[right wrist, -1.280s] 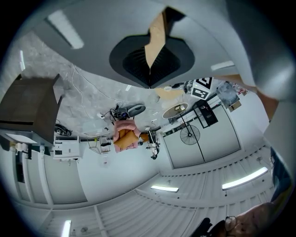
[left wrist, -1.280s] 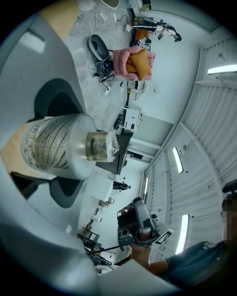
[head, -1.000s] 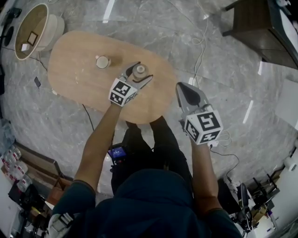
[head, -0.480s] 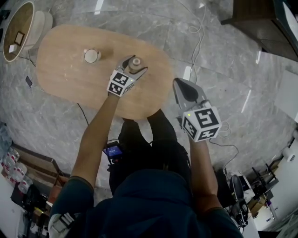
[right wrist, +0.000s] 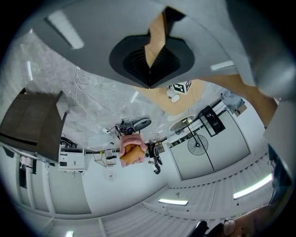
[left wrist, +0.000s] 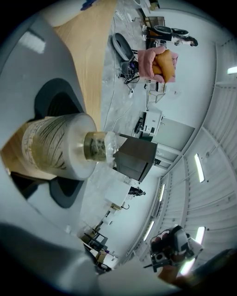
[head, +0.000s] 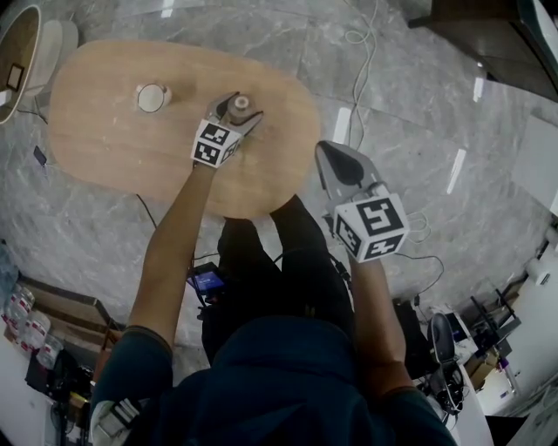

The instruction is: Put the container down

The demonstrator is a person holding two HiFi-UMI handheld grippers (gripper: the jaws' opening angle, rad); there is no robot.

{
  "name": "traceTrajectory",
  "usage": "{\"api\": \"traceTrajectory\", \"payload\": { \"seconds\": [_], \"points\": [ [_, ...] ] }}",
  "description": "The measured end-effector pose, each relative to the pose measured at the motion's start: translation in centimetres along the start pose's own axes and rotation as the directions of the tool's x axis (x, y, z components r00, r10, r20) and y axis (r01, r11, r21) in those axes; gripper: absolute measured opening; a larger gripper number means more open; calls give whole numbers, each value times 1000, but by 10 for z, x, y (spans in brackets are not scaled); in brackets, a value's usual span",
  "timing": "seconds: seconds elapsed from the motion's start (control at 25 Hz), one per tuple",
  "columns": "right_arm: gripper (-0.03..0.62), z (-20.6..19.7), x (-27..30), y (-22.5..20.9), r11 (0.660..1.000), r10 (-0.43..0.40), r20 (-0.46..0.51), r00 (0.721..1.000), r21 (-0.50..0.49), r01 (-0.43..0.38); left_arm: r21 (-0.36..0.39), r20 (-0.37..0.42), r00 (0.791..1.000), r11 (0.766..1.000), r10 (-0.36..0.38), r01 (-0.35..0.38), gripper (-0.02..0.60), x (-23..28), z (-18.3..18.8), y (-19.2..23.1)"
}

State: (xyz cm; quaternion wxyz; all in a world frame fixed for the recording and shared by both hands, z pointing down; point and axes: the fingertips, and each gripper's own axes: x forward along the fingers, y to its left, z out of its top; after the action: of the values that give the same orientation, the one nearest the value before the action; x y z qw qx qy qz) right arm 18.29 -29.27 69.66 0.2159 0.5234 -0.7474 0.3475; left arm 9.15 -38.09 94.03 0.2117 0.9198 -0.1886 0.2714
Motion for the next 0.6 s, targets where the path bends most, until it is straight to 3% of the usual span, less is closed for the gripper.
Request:
{"api": "traceTrajectory", "payload": {
  "seconds": [0.32, 0.6],
  "points": [
    [11, -11, 7, -1, 1000, -6, -16, 1000, 12, 6, -8, -8, 1000, 1000, 25, -25, 333, 8, -19, 7],
    [11, -17, 7, -3, 1000, -1, -28, 1000, 13, 1, 35, 4, 999, 999, 41, -42, 336, 9, -29, 5]
  ]
}}
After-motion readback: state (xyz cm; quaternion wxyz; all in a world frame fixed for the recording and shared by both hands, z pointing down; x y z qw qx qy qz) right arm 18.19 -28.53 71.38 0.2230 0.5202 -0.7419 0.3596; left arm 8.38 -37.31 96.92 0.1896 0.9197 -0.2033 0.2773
